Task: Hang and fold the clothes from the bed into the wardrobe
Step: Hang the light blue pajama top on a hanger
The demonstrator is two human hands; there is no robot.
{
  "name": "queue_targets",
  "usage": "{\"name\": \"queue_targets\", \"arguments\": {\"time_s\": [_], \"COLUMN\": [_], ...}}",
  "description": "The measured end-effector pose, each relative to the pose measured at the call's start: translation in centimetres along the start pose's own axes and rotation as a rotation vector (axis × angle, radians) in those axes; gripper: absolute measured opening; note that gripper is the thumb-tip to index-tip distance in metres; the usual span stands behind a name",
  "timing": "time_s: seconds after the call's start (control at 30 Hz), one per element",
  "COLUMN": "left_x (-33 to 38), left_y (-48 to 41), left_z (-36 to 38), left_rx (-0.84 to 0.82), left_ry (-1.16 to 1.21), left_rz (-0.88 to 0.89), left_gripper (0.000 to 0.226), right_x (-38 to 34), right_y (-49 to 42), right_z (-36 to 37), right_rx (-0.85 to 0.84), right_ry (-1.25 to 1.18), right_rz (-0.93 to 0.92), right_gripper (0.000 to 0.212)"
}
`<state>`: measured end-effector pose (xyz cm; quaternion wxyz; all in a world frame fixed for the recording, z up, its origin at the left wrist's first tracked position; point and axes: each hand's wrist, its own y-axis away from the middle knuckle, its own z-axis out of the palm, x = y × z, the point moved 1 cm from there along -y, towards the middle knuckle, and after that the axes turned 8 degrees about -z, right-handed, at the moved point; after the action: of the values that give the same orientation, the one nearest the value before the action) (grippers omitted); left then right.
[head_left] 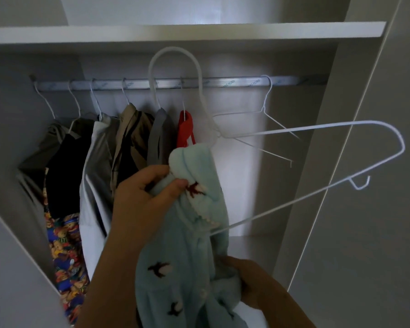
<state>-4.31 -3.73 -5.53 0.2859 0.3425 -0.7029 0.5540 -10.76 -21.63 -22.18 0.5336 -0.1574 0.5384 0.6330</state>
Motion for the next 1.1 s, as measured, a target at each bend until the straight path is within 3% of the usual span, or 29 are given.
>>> {"name": "queue_targets", "arguments": {"time_s": [0.1,0.2,0.37,0.53,0.63,0.77,0.83,1.0,1.1], "left_x": [-0.8,-2.2,-5.3,-6.9,-7.7,-8.2,-8.1,-8.2,-7.7], "left_y": [-0.3,-0.2,0.5,0.9,1.2,1.7,1.8,2.1,2.4], "left_z": [-0.8,-1.9,-3.8,-5.0,-5.0,-4.5,-4.3,-3.1,-1.6], "left_rx": [-0.021,-0.034,-0.059,-0.145,-0.179,-0.262,-0.295,-0.221,-0.120], "left_ry": [-0.046,-0.118,-0.207,-0.206,-0.236,-0.224,-0.187,-0.012,0.128], "left_rz": [0.003,-0.034,-0.217,-0.418,-0.455,-0.491,-0.521,-0.531,-0.564], "left_gripper": [0.019,0.014,0.013,0.034,0.028,0.032,0.034,0.008,0.029], "right_x": [-0.3,-1.9,-5.1,-8.3,-9.7,-10.3,-10.3,-10.8,-10.9], "right_y": [-0.3,-0.2,0.8,3.0,3.2,3.7,3.7,3.4,3.4], "right_z": [-0.5,-1.3,-2.2,-2.0,-2.2,-0.7,-0.2,0.1,0.5], "right_rx": [0.012,0.018,-0.056,-0.077,-0.056,-0.103,-0.104,0.154,0.236], "right_ry": [-0.062,-0.140,-0.323,-0.449,-0.461,-0.334,-0.298,-0.151,-0.011], "right_rz": [0.004,-0.121,-0.304,-0.415,-0.369,-0.346,-0.371,-0.521,-0.599], "right_gripper": [0.039,0.046,0.046,0.035,0.088,0.102,0.092,0.051,0.033]}}
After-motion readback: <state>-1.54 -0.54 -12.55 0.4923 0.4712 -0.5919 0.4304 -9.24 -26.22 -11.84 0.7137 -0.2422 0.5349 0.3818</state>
